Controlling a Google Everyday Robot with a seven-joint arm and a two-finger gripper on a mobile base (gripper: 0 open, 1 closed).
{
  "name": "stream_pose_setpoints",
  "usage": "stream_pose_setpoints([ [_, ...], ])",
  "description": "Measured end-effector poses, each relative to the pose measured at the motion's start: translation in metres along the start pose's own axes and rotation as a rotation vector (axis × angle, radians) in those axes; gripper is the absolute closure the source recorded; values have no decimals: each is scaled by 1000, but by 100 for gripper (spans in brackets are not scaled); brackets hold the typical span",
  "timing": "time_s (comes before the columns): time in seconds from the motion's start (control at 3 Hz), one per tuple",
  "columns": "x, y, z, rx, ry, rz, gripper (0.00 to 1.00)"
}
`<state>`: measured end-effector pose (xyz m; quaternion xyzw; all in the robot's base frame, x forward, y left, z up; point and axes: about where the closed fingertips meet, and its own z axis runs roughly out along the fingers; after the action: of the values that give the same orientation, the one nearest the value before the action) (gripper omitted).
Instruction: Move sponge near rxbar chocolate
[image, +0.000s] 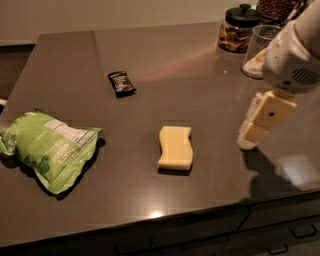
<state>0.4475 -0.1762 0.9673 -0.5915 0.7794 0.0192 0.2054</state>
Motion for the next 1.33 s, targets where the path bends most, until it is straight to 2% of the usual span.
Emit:
stream_pose_setpoints([
  [0.33,-28,9,19,-35,-81,-16,0],
  [0.67,-57,22,47,-69,-123,-72,0],
  [1.0,-76,30,76,-90,-122,-120,0],
  [1.33,-81,33,107,-119,-88,-142,0],
])
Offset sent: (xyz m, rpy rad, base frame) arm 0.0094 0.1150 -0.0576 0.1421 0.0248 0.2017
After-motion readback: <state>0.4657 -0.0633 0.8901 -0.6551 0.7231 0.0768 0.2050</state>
